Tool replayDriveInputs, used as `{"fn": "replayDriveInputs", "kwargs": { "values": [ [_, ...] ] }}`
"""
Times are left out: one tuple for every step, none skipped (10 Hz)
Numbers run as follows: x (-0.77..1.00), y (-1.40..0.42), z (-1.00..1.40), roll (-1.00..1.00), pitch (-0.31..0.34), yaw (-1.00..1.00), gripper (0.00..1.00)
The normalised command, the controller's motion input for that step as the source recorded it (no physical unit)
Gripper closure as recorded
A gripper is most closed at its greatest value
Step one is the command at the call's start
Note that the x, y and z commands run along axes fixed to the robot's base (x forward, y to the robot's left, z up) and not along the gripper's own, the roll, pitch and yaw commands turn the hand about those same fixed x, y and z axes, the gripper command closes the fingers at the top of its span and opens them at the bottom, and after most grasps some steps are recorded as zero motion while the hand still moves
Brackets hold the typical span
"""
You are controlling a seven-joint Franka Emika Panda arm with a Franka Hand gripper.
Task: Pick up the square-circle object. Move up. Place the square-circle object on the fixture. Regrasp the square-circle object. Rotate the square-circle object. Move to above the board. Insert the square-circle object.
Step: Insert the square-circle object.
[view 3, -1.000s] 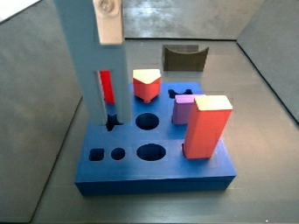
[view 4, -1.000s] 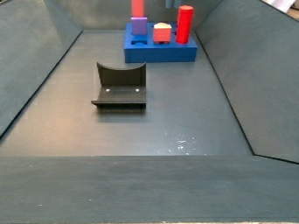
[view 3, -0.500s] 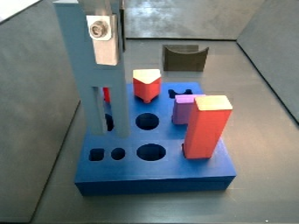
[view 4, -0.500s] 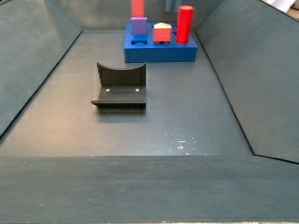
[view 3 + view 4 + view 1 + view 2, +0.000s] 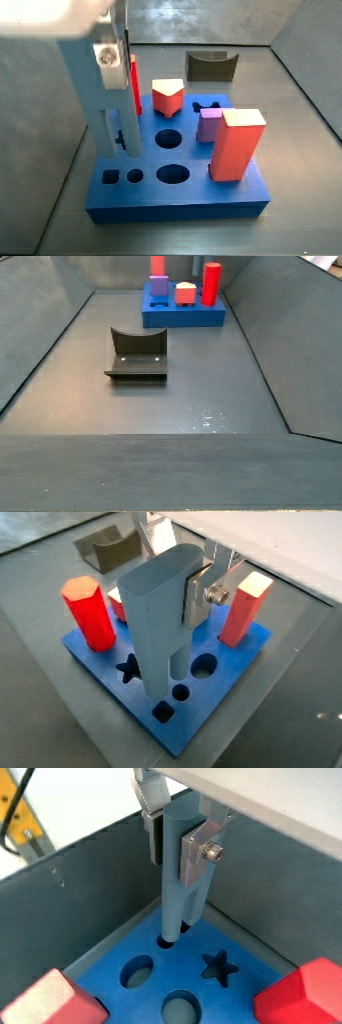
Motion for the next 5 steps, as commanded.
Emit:
{"fn": "replayDriveInputs", "kwargs": {
  "values": [
    [0.05, -0.01, -0.24, 0.16, 0.000, 0.05, 1.00],
    [0.00, 0.00, -0.08, 0.00, 0.000, 0.00, 1.00],
    [0.00, 0.00, -0.48, 0.12, -0.043, 0.15, 1.00],
    [0.00, -0.16, -0.49, 0.09, -0.083, 0.13, 1.00],
    [0.16, -0.25, -0.36, 0.06, -0.063, 0.13, 1.00]
  ]
}}
